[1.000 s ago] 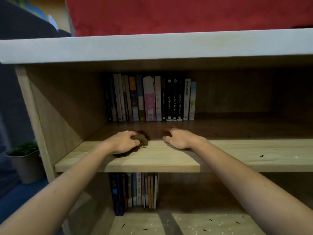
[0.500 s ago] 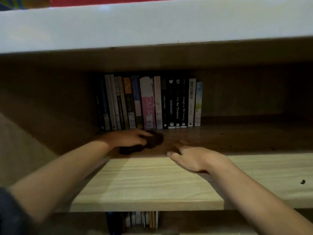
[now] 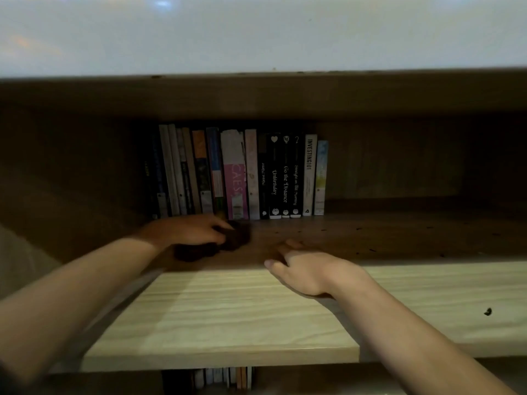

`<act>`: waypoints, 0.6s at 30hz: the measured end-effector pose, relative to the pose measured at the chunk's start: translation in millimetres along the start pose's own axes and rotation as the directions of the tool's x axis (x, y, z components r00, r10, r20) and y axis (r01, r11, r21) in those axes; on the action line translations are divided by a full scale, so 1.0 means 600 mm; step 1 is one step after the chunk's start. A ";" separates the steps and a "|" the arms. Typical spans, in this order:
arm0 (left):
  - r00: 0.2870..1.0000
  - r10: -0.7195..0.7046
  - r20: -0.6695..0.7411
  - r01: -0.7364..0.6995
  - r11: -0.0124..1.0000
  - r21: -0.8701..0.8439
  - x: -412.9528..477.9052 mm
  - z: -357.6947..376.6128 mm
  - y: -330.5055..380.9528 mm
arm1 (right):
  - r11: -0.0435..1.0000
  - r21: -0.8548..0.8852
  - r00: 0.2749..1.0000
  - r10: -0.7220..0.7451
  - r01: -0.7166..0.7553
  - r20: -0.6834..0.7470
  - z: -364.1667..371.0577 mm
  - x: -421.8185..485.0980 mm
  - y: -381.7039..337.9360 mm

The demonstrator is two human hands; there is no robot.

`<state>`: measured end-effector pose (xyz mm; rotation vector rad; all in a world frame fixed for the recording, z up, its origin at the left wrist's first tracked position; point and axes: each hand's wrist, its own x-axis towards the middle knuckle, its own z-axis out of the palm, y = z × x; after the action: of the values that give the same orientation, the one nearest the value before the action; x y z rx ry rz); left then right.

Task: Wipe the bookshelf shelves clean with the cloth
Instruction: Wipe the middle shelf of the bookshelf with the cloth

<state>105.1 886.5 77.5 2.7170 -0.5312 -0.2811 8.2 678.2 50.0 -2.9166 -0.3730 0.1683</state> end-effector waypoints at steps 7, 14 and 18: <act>0.998 0.041 -0.042 -0.039 0.999 0.032 0.021 0.027 0.068 | 1.000 -0.013 1.000 0.014 -0.014 0.007 -0.001 0.001 -0.007; 0.984 -0.164 -0.067 0.171 0.978 0.122 0.017 0.000 0.024 | 1.000 -0.004 1.000 0.009 -0.009 0.025 -0.003 0.002 -0.005; 0.994 0.021 -0.107 -0.020 1.000 0.011 0.016 0.038 0.064 | 1.000 0.009 0.999 0.016 -0.016 0.042 -0.009 0.005 -0.003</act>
<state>95.1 842.5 69.9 2.7166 -0.5304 -0.1268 11.3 679.7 55.4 -2.9110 -0.3548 0.2335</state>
